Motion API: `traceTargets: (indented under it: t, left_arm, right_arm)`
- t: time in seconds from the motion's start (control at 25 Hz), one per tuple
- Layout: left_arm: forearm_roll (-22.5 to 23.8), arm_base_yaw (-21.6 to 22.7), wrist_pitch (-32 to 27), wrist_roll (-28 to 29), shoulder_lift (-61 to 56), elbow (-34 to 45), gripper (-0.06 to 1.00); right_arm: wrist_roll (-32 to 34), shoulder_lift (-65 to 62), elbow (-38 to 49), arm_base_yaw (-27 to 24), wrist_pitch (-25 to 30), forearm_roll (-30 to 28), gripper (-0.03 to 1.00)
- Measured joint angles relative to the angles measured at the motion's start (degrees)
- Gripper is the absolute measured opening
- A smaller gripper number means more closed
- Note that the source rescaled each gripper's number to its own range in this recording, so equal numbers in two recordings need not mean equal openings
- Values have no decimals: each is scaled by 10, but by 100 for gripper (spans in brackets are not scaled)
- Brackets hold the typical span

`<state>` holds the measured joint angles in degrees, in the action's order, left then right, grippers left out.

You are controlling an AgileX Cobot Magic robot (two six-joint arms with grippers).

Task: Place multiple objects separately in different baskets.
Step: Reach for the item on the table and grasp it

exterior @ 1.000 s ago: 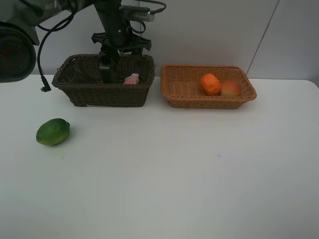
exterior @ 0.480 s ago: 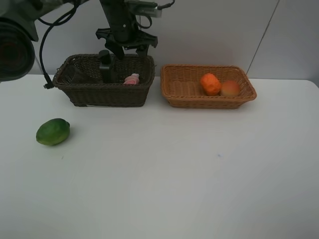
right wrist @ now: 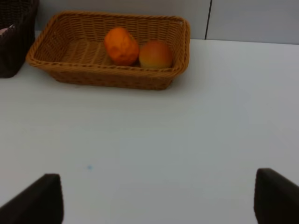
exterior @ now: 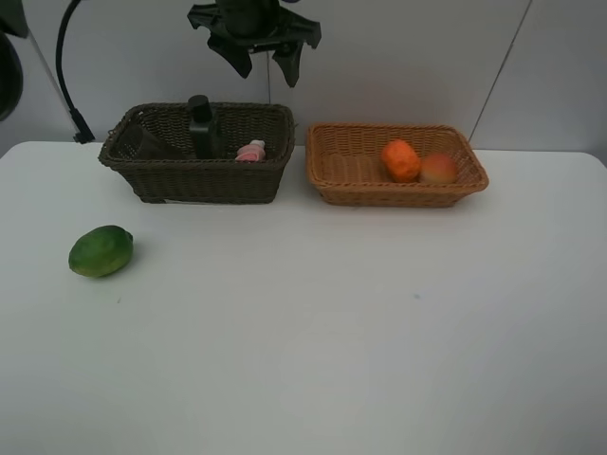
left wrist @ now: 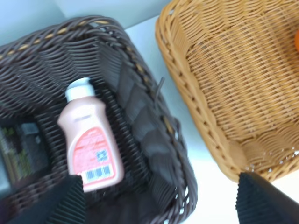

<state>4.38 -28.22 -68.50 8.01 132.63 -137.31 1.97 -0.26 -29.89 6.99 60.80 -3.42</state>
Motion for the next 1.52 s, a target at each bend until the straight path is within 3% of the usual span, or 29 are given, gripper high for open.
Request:
traceTargets:
  t: [0.2, 0.48, 0.8, 0.96, 1.24, 1.52]
  left_arm:
    - [8, 0, 1, -31, -75, 108, 86]
    - [20, 24, 1, -93, -232, 329, 86]
    - [0, 108, 17, -106, -380, 572, 86]
    - [-8, 156, 59, -166, -413, 659, 86]
    - [-64, 198, 175, -320, -420, 759, 86]
    - [-70, 227, 207, -339, -405, 766, 86]
  right_arm:
    - [0, 0, 0, 0, 0, 0, 66]
    - [0, 0, 0, 0, 0, 0, 66]
    - [0, 0, 0, 0, 0, 0, 66]
    - [0, 0, 0, 0, 0, 0, 66]
    - [0, 0, 0, 0, 0, 0, 66]
    - [0, 0, 0, 0, 0, 0, 66]
